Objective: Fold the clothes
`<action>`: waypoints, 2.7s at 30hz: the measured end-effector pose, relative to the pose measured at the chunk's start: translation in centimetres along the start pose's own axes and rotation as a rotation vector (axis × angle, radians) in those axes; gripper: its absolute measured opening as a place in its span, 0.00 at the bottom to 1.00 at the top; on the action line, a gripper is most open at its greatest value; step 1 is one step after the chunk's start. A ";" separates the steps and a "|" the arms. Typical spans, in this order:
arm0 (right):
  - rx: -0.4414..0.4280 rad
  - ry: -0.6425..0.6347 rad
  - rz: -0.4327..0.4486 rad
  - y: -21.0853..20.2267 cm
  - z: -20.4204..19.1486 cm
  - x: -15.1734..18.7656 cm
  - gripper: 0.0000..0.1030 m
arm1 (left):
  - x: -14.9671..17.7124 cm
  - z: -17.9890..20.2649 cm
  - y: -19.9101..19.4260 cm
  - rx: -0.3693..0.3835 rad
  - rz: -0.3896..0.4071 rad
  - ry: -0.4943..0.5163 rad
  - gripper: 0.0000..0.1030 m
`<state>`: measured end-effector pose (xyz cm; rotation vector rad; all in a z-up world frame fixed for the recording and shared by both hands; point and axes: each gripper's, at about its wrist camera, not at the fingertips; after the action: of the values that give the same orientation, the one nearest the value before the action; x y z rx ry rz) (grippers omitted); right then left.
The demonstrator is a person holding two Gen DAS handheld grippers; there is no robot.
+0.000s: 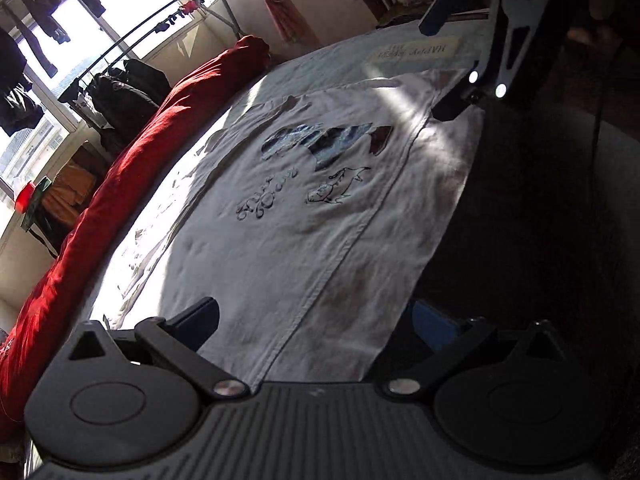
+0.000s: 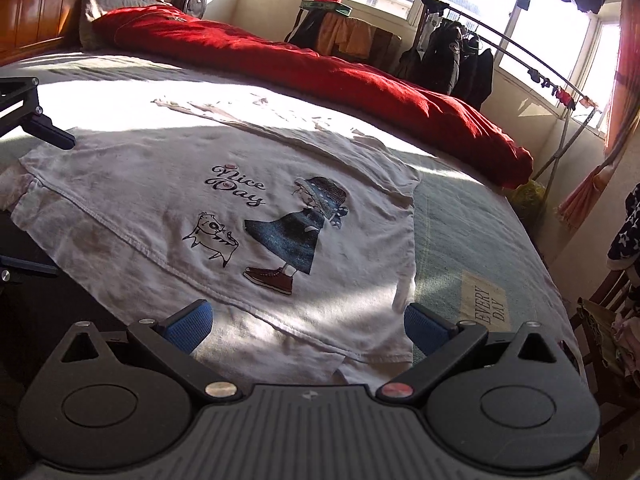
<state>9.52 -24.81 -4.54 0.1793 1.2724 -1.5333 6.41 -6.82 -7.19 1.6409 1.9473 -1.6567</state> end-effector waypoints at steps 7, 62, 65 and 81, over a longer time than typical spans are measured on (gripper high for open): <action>-0.008 0.026 0.011 -1.5 -0.9 0.4 1.00 | -0.3 1.0 1.2 -0.112 0.044 0.090 0.99; 0.287 -0.360 0.084 4.2 -5.9 0.5 1.00 | 1.7 -2.9 2.0 -0.295 0.050 0.033 1.00; 0.254 -0.433 0.129 4.0 -7.9 -0.2 1.00 | 1.2 -2.3 2.4 -0.283 0.065 0.053 1.00; 0.354 -0.482 0.057 5.1 -4.0 2.4 1.00 | 3.4 -4.0 2.9 -0.392 0.030 0.110 1.00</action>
<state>10.57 -22.40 -10.97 0.0641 0.6103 -1.6190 9.23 -2.19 -9.70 1.6204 2.1156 -1.1008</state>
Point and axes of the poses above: each gripper's, at about its wrist camera, not at the fingertips, and y roughly the way its jaws point, z to its right, x to its underside, and after that the axes turned 12 degrees about -y, right-handed
